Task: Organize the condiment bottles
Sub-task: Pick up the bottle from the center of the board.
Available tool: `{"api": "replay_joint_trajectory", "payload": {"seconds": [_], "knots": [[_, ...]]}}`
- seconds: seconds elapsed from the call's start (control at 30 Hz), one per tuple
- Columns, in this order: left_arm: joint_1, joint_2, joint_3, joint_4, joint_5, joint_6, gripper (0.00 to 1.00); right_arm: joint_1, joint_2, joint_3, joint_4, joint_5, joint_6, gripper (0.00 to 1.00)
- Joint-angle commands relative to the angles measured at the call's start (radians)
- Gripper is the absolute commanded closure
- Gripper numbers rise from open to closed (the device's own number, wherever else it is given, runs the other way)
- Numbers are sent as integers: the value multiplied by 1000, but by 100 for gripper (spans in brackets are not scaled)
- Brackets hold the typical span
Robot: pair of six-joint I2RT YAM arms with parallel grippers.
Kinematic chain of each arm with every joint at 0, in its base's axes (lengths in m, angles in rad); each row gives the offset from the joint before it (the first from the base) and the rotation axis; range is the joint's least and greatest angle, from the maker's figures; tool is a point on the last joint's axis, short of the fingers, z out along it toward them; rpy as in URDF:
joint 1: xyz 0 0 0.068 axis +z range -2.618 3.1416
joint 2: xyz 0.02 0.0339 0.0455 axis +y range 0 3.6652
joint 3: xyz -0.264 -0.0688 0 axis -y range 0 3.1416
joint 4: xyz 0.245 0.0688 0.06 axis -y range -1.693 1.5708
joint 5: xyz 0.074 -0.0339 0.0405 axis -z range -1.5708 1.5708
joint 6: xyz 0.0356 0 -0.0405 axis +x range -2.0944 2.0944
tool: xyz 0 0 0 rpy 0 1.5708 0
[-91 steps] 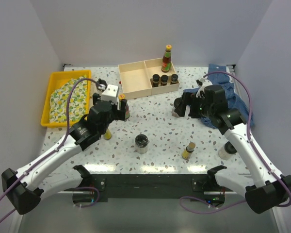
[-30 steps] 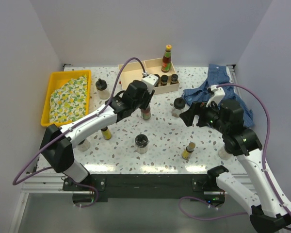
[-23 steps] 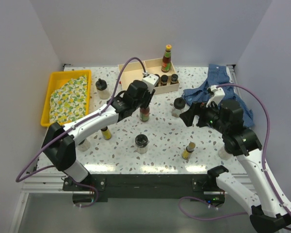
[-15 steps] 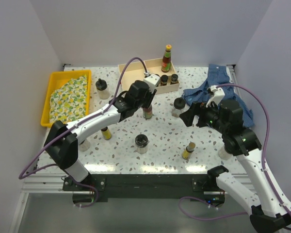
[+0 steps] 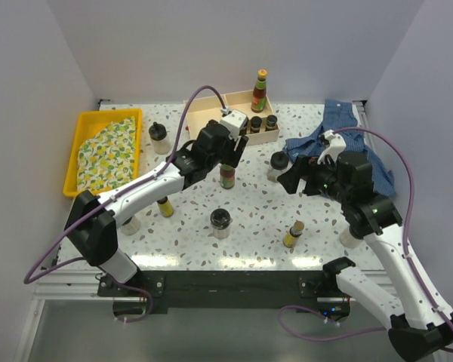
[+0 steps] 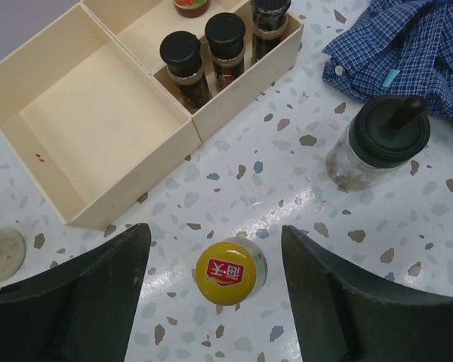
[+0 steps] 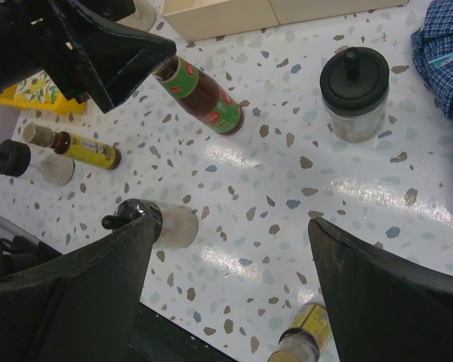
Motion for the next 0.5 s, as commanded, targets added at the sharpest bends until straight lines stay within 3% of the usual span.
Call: {"api": "replay_joint_trajectory", "payload": {"seconds": [0.0,0.13,0.3,0.47], "knots": [[-1,-124,38,7,-43,-38,20,2,40,34,68,-23,39,14],[26,-260,-3,-21,-40,-56,0,23,120,60,120,-21,53,15],[138,-434,-112,-63,55,-62,0,161,282,124,206,88,30,16],[166,-630,-238,-77,2,31,0,253,439,202,307,128,12,18]]}}
